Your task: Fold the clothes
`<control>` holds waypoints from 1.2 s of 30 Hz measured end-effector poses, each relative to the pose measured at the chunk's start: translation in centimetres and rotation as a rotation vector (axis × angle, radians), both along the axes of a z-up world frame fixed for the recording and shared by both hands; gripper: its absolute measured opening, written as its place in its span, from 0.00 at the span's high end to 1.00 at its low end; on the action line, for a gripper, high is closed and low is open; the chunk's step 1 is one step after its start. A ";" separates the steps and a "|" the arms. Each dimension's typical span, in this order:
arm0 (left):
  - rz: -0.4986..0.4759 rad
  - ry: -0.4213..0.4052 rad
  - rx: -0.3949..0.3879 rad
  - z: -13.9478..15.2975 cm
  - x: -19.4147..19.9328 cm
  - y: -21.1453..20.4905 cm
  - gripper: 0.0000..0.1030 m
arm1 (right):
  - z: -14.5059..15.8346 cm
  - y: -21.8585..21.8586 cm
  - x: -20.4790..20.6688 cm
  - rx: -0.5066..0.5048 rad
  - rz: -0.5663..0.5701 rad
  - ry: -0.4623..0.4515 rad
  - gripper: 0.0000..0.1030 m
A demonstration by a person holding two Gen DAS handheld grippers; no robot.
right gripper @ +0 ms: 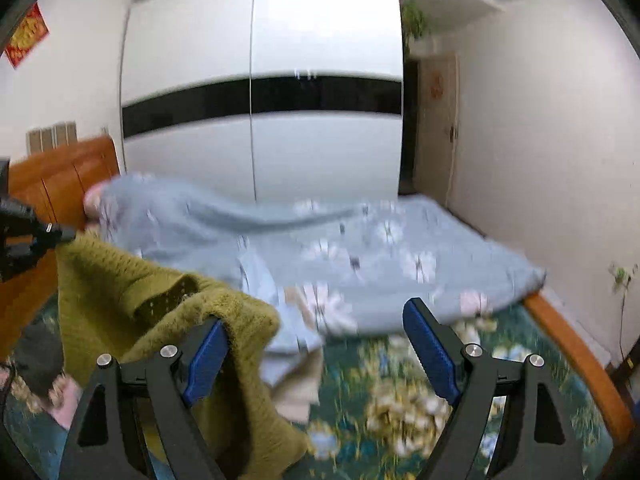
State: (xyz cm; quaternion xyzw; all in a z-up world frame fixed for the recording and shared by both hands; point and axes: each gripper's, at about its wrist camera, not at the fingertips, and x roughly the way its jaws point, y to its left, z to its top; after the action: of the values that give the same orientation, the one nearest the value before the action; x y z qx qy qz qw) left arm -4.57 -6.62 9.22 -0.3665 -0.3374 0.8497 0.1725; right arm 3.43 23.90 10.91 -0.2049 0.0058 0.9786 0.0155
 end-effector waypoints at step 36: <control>-0.095 -0.198 0.565 -5.9 7.2 -10.0 0.96 | 3.3 5.5 10.3 -0.292 -0.066 -0.073 0.17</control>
State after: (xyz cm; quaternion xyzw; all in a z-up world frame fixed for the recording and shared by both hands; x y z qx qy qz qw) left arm 2.60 -16.60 3.35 -0.4006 -0.5580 0.6734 0.2733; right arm 13.69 29.43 14.24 -0.2401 0.1542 0.9583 0.0180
